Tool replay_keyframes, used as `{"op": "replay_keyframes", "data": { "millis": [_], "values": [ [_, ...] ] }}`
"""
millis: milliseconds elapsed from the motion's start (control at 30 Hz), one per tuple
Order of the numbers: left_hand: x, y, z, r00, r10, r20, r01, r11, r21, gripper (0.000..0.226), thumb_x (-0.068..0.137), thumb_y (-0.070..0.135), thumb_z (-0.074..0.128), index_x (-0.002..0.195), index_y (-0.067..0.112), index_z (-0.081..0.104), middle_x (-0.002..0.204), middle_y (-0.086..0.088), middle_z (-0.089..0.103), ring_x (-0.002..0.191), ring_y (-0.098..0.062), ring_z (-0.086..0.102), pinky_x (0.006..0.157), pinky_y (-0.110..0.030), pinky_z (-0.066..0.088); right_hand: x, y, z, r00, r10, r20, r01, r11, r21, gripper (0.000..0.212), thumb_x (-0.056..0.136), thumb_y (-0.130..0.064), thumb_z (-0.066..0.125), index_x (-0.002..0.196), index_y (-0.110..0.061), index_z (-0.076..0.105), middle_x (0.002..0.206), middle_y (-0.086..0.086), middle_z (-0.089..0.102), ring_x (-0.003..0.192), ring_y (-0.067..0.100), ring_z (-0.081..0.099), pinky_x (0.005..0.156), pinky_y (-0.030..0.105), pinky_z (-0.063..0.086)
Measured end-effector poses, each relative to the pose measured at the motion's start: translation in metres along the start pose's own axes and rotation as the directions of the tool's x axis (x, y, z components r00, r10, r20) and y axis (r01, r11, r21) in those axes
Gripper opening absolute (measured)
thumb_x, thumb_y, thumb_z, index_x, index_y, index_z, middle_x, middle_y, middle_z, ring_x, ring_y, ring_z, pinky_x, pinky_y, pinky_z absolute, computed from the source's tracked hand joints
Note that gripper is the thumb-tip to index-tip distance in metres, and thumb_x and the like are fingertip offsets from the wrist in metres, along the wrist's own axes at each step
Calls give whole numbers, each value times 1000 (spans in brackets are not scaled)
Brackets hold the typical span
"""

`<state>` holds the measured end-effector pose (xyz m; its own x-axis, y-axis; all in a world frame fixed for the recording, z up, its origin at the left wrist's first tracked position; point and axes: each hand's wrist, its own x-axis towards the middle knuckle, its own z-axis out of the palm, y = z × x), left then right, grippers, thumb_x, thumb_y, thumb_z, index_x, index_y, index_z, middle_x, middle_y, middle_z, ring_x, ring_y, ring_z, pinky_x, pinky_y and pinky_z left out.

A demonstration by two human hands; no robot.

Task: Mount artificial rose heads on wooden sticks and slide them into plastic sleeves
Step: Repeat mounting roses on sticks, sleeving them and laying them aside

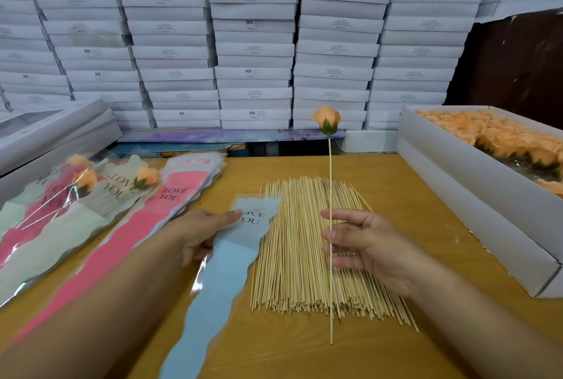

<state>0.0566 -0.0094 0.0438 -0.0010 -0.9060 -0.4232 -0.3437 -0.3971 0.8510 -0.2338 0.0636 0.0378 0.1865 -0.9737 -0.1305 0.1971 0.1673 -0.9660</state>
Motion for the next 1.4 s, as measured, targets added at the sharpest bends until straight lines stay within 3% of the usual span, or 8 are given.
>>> {"op": "replay_keyframes", "data": {
  "millis": [67,167,300,433,600,767,1133,1400],
  "values": [
    [0,2,4,1000,-2,9,2,1000,-20,50,84,46,76,113,7,65,90,-15,76,75,-27,70,58,-30,53,0,0,0,1000,4,-2,-4,1000,1,45,70,-4,80,114,-15,74,96,12,75,83,25,74,59,31,61],
    [-2,5,9,998,11,56,-5,995,-96,40,86,28,78,117,5,64,97,-16,77,81,-30,74,62,-34,59,0,-1,0,1000,9,-5,-9,1000,5,46,70,-4,80,114,-14,74,97,12,75,83,25,74,59,31,61],
    [-7,6,15,987,14,160,8,991,-137,17,95,7,64,112,4,67,98,-17,77,77,-28,76,62,-36,61,-1,-1,0,1000,18,-6,-18,1000,6,45,70,-3,80,113,-15,74,96,12,75,83,25,74,59,31,61],
    [-18,2,17,979,60,197,-24,983,-182,27,95,-5,56,118,7,63,101,-17,77,81,-30,76,67,-37,60,-2,-2,2,1000,22,-3,-22,1000,3,45,68,-5,81,111,-15,75,96,12,76,83,24,74,59,31,61],
    [-45,1,29,948,141,284,-45,946,-322,36,93,-4,58,126,8,59,111,-18,75,88,-32,75,67,-38,62,-6,-5,6,997,51,54,-53,998,27,46,69,-3,78,114,-13,73,112,11,75,83,24,75,59,30,61],
    [-70,-8,58,909,243,340,-114,926,-359,37,92,-3,61,127,10,60,115,-15,74,101,-34,73,82,-41,62,-10,-9,9,986,87,145,-101,991,92,38,70,0,77,107,-12,78,116,14,73,78,25,75,57,28,62],
    [-78,-14,70,892,269,364,-83,888,-452,38,91,-2,61,127,9,63,120,-17,72,106,-35,71,83,-41,62,-14,-15,8,975,99,197,-138,972,190,36,75,6,72,107,-10,77,82,17,70,72,24,73,54,27,61],
    [-92,-20,72,867,194,459,-73,960,-269,33,87,-2,71,117,12,70,115,-13,75,102,-30,73,80,-37,61,-16,-17,10,987,93,132,-112,983,145,35,70,6,74,103,-4,77,78,21,70,68,26,72,52,28,60]
  ]
}}
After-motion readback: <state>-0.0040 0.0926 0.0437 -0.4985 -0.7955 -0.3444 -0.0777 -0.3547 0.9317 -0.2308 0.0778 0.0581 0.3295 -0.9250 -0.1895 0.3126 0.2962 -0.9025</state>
